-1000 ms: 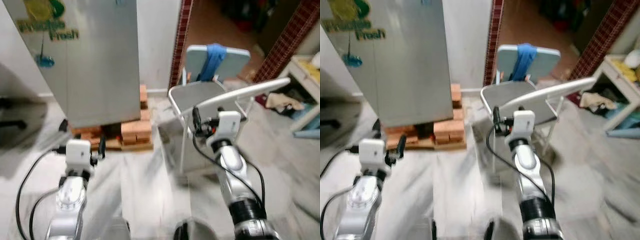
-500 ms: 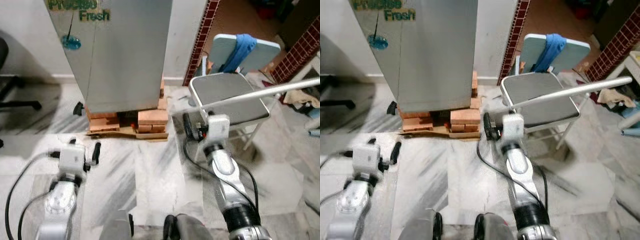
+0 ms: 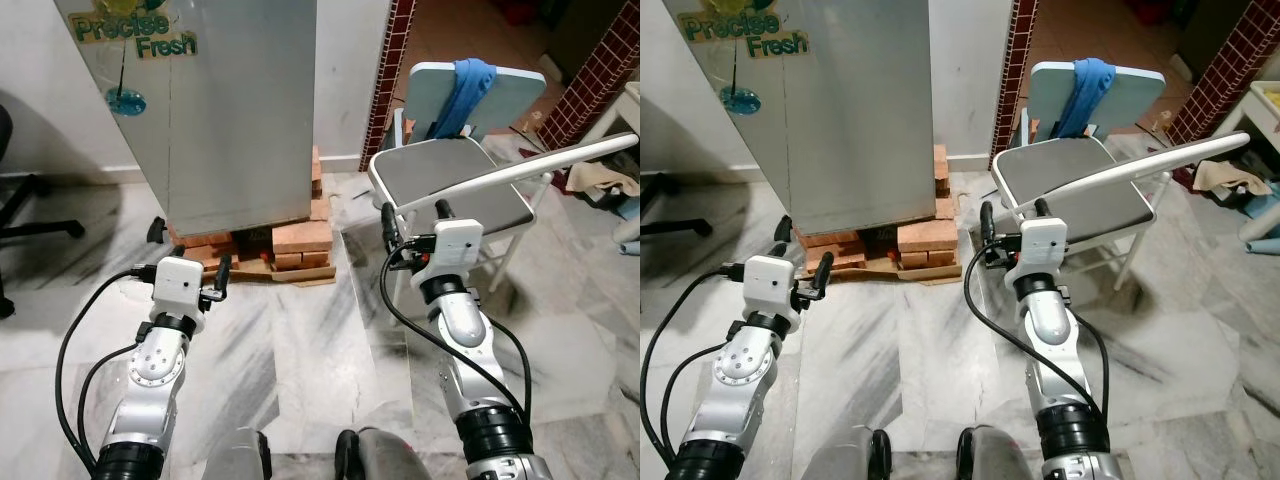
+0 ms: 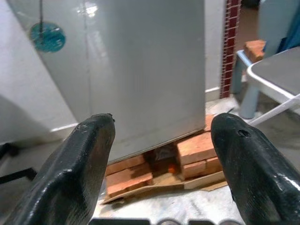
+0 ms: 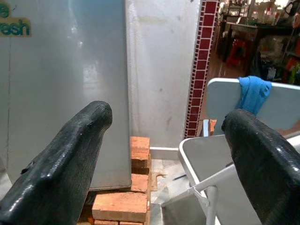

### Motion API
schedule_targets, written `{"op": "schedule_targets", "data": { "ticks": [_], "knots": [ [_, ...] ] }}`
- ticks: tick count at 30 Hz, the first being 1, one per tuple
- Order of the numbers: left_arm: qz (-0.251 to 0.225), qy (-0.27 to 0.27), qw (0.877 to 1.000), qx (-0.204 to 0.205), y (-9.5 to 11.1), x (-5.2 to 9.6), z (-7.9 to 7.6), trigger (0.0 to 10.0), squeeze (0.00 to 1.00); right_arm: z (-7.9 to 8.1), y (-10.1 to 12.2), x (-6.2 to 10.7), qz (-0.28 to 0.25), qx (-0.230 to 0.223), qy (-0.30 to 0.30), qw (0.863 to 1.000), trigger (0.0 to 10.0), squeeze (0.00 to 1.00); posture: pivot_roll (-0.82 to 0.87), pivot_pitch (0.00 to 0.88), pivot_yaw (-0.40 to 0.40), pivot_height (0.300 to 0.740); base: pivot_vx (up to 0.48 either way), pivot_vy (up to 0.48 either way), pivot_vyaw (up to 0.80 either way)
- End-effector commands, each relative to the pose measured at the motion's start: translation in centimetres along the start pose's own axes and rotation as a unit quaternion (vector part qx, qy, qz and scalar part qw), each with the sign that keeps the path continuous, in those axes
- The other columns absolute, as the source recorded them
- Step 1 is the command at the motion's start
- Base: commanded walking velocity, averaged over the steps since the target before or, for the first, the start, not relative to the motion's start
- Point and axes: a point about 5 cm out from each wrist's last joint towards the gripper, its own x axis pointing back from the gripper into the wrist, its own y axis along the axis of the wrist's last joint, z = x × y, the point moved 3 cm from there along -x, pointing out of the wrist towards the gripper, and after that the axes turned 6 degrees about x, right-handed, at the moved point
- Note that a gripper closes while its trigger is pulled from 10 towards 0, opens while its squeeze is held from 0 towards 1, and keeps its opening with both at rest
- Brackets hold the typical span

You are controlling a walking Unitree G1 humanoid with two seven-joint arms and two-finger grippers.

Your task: Restocking fridge

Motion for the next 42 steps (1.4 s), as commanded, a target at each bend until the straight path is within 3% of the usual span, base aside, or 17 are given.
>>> {"op": "schedule_targets", "data": {
  "ticks": [1, 4, 8, 14, 20, 27, 35, 42],
  "knots": [
    [0.01, 0.016, 1.0, -0.008, -0.6, 0.2, 0.6, 10.0, 0.0, -0.7, 0.1, 0.0, 0.005, -0.019, -0.018, 1.0, 10.0, 0.0, 0.02, 0.057, 0.01, 0.74, 0.0, 0.0, 0.0],
    [0.0, 0.018, 1.0, -0.01, -0.3, -0.3, 0.6, 10.0, 0.0, -1.2, 1.5, -0.8, -0.029, 0.016, -0.016, 0.999, 10.0, 0.0, 0.0, 0.051, 0.011, 0.74, 0.0, 0.0, 0.0],
    [0.0, 0.034, 0.999, 0.001, -0.1, -0.8, 1.1, 10.0, 0.0, -2.8, 1.5, -1.2, -0.02, 0.021, -0.046, 0.999, 10.0, 0.0, 0.0, 0.05, 0.02, 0.74, 0.0, 0.0, 0.0],
    [-0.011, 0.031, 0.999, -0.008, 0.2, -0.5, 0.9, 10.0, 0.0, -3.0, 0.7, 0.1, -0.01, 0.017, -0.052, 0.998, 10.0, 0.0, 0.01, 0.05, 0.019, 0.74, 0.0, 0.0, -0.24],
    [-0.003, 0.036, 0.999, -0.016, -0.3, -0.3, 1.4, 10.0, 0.0, -2.5, -0.6, 1.8, 0.006, 0.054, -0.021, 0.998, 10.0, 0.0, 0.02, 0.016, 0.018, 0.74, 0.0, 0.0, 0.0],
    [0.011, 0.025, 1.0, 0.011, -0.8, -0.5, 1.4, 10.0, 0.0, -4.1, -1.6, 2.3, 0.024, 0.056, -0.032, 0.998, 10.0, 0.0, 0.02, 0.0, 0.03, 0.74, 0.0, 0.0, 0.0],
    [0.012, 0.03, 0.999, 0.03, -1.1, -0.2, 1.0, 10.0, 0.0, -2.7, -1.7, 2.3, 0.025, 0.036, -0.028, 0.999, 10.0, 0.0, 0.03, 0.0, 0.025, 0.74, 0.0, 0.0, 0.0],
    [-0.009, 0.029, 0.999, 0.025, -0.4, -0.2, 0.8, 10.0, 0.0, -1.8, -2.7, 2.4, 0.046, 0.042, 0.005, 0.998, 10.0, 0.0, 0.04, 0.0, 0.012, 0.74, 0.0, 0.48, 0.0]
  ]
}}
